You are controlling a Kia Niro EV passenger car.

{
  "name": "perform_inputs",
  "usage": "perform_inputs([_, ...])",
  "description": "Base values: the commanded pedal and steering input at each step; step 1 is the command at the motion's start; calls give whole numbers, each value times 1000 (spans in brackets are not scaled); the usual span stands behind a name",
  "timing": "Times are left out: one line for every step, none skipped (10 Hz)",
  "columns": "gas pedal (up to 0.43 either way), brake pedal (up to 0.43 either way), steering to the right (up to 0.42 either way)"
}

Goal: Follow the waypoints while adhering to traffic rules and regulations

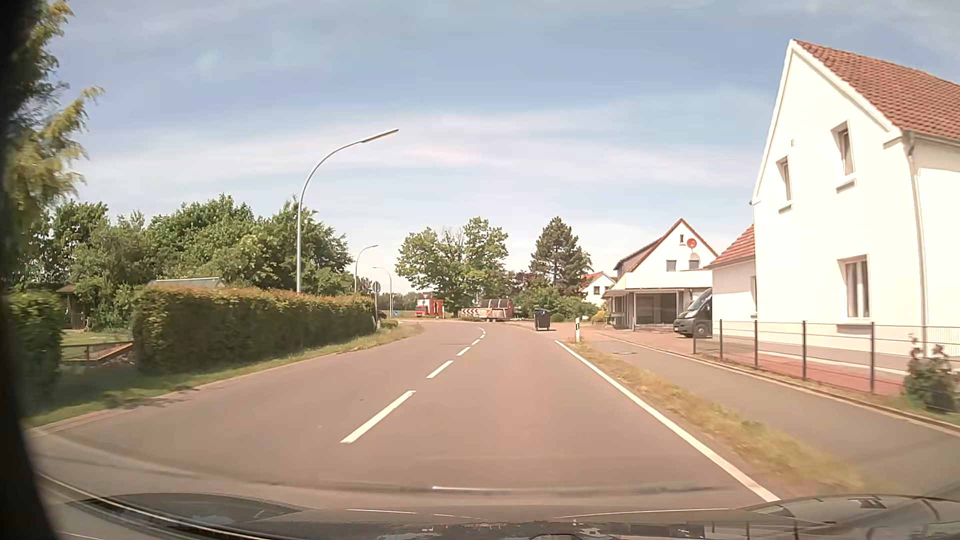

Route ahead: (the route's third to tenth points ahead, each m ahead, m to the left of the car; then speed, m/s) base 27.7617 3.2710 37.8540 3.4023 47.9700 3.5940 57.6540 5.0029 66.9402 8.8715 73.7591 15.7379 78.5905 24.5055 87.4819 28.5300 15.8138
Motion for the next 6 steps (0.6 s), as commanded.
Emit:
perform_inputs([0, 0, -1])
perform_inputs([0, 12, -1])
perform_inputs([0, 18, -1])
perform_inputs([0, 30, -1])
perform_inputs([0, 43, -2])
perform_inputs([0, 43, -1])
